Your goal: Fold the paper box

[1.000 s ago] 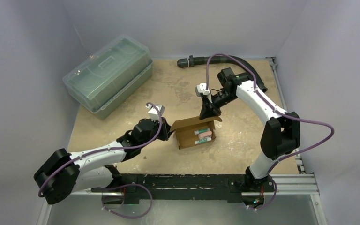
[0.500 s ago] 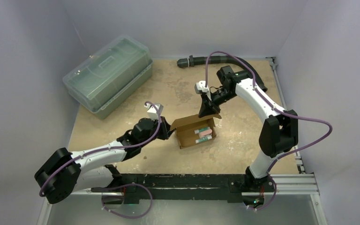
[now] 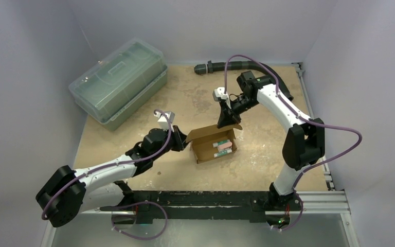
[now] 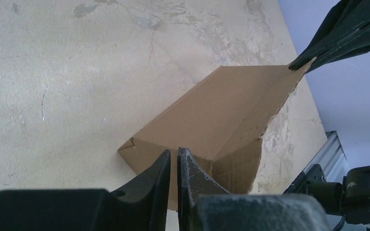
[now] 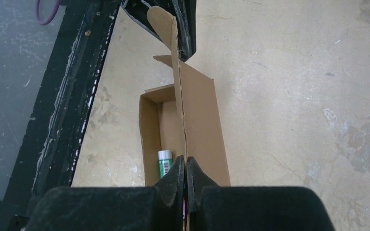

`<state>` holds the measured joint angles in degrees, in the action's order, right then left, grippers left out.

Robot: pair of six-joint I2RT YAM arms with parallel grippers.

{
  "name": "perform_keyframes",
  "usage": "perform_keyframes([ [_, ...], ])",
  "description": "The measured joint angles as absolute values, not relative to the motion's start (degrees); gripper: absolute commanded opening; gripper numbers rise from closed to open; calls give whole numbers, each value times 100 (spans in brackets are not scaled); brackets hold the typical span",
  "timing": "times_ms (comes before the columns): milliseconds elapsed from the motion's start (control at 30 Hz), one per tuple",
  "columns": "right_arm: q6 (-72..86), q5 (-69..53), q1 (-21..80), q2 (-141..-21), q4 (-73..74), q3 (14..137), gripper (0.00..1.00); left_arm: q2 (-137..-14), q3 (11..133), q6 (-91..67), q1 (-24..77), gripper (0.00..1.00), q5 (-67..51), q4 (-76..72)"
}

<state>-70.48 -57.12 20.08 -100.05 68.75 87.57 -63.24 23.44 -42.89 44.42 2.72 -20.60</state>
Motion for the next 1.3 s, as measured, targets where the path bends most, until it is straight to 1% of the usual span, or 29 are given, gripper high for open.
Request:
perform_keyframes([
  [400,-7050,-5793,2014,-10114,6987,8814,1,-6379,2349,-4633,4410,10,158,-2298],
  [667,-7059,-5824,2014,-10178,7008,8884,1,-5837,2390,-4311,4410,12,840,-945],
  [800,-7070,-5828,2014,-10186,7011,8895,1,-5695,2390,-4174,4410,12,1094,-628],
  [967,-7072,-5839,2014,-10189,7013,8895,1,-6130,2388,-4051,4410,11,1055,-729],
  [1133,-7072,-5848,2014,-10189,7013,8895,1,-6768,2388,-3968,4410,9,690,-1085],
  [1300,-7072,-5850,2014,-10202,7019,8895,1,-6879,2388,-3962,4410,8,336,-1428],
])
